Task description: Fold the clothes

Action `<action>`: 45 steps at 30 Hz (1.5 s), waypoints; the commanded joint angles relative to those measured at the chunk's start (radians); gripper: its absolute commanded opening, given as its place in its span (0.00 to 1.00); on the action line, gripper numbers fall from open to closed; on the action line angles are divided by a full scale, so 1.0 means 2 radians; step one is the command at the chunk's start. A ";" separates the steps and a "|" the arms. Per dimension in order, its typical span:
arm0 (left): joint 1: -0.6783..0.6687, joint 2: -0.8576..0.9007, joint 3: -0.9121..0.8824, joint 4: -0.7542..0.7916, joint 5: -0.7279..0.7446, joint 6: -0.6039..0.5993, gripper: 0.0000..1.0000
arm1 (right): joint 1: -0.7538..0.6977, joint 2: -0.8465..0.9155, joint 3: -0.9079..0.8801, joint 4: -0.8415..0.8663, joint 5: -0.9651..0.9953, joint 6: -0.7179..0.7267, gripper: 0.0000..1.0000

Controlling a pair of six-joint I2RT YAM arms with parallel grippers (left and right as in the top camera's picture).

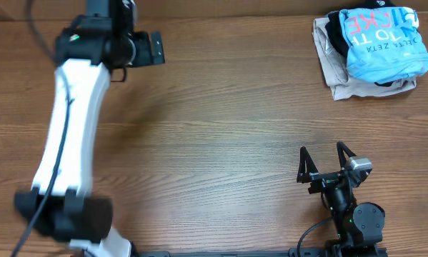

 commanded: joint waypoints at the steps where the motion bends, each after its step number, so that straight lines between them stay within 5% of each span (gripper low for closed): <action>1: 0.018 -0.076 -0.034 0.025 -0.012 0.010 1.00 | -0.001 -0.006 -0.005 0.002 0.004 0.002 1.00; 10: 0.047 -0.289 -0.433 0.388 0.025 0.008 1.00 | -0.001 -0.006 -0.005 0.002 0.004 0.002 1.00; 21: 0.047 -0.564 -0.814 0.644 0.007 0.008 1.00 | -0.001 -0.006 -0.005 0.002 0.004 0.002 1.00; 30: 0.047 -0.719 -0.958 0.698 -0.021 0.008 1.00 | -0.001 -0.006 -0.005 0.002 0.004 0.002 1.00; 36: 0.066 -0.778 -0.959 0.673 -0.024 0.010 1.00 | -0.001 -0.006 -0.005 0.002 0.004 0.002 1.00; 45: 0.108 -0.850 -0.959 0.530 -0.023 0.010 1.00 | -0.001 -0.006 -0.005 0.002 0.004 0.002 1.00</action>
